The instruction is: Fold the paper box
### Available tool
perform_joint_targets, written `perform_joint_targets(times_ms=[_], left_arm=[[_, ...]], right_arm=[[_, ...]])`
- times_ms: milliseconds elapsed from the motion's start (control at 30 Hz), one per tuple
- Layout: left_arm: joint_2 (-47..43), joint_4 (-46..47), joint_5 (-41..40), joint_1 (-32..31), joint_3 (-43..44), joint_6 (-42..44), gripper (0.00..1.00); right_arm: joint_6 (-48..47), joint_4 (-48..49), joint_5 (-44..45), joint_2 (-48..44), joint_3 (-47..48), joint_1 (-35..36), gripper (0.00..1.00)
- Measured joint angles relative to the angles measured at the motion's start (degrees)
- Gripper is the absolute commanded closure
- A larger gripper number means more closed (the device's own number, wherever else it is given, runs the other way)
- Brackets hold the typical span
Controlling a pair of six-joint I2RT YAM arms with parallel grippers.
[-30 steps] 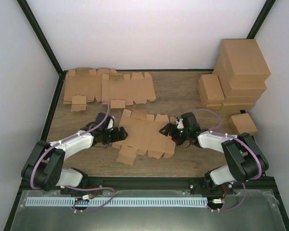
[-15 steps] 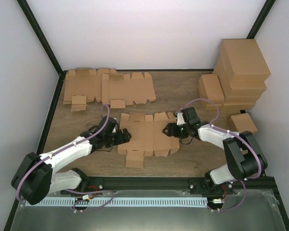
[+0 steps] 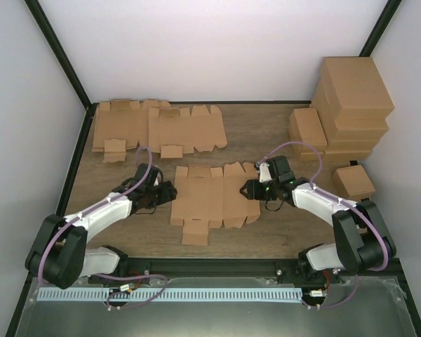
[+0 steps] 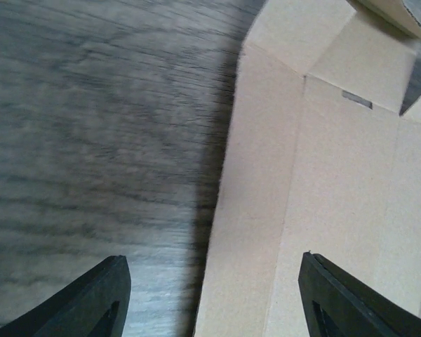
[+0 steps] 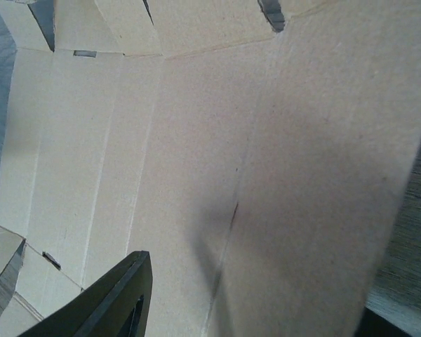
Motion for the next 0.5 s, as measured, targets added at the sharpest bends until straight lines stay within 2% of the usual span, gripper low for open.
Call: perform_joint_targets(times_ms=[333,400,500], left_arm=[[7.9,9.6,10.8,2.7,-1.1,2.3,0.36],[8.2,11.1,11.5,3.2,-1.4,1.9,0.41],[9.5,14.3,13.7,3.5,-2.0,1.5,0.55]], right_arm=[[-0.2,-0.2,-0.3,-0.2,0.0,0.0,0.55],[-0.2,-0.1,-0.5,-0.3,-0.1,0.0,0.55],[-0.2,-0.1,-0.9,-0.5,-0.5,0.0,0.56]])
